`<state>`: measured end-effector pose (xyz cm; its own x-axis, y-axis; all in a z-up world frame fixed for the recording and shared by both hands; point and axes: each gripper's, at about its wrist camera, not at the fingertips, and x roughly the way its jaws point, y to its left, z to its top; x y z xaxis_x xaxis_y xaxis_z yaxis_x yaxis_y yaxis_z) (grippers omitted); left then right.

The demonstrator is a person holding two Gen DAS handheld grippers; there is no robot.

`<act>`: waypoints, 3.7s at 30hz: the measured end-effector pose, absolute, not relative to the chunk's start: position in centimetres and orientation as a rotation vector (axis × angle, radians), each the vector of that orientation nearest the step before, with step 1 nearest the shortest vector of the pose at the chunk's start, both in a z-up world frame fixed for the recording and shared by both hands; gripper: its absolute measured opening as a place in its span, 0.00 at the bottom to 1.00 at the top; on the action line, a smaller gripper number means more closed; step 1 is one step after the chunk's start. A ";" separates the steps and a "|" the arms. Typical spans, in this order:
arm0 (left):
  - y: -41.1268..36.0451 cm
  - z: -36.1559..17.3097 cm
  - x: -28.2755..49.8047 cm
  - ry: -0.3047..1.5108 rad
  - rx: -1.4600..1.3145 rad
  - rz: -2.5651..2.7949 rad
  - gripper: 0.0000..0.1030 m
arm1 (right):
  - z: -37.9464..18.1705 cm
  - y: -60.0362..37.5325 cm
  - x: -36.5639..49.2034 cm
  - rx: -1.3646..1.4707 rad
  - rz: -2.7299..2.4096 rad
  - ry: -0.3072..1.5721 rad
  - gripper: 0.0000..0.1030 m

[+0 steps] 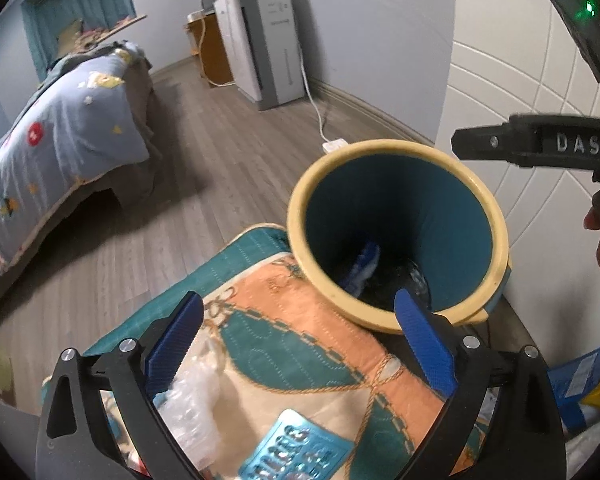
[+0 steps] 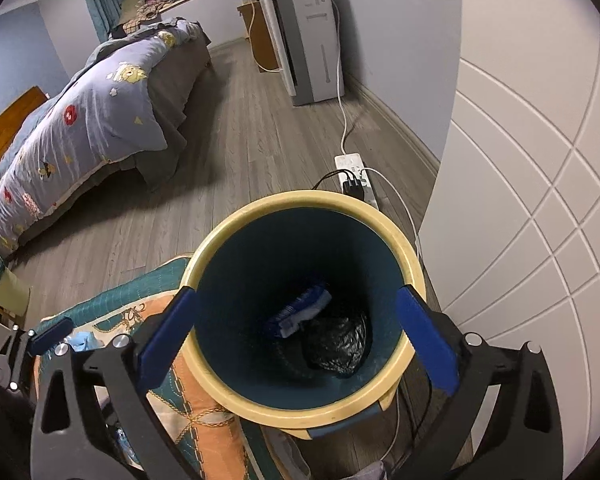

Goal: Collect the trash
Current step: 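Carry both items over the yellow-rimmed bin and open both tools to drop them, then move the right tool back over the cushion toward the COLTALIN box, then grasp the white COLTALIN medicine box with the right tool and lift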

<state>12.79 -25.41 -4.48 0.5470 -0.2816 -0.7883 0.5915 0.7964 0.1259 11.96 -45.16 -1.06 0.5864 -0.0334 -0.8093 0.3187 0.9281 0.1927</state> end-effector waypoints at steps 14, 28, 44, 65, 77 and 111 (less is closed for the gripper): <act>-17.4 -1.2 12.7 0.819 0.309 -0.439 0.93 | -0.7 -39.8 13.5 0.175 -0.309 0.984 0.94; -4.2 1.0 12.9 0.806 0.175 -0.234 0.94 | 1.9 -27.6 14.0 -0.150 -0.101 0.890 0.94; 6.8 0.8 11.8 0.868 0.072 -0.072 0.94 | 0.0 -15.8 13.8 -0.075 0.286 1.013 0.94; 17.1 -1.7 10.6 0.985 0.024 0.071 0.95 | -9.2 0.9 13.1 -0.491 0.580 1.103 0.94; 18.2 -2.5 11.1 1.012 -0.021 0.063 0.95 | -11.1 2.4 13.0 -0.539 0.602 1.160 0.76; 7.2 0.0 8.0 0.996 0.069 -0.071 0.95 | -6.2 -13.3 10.1 -0.202 0.320 1.221 0.66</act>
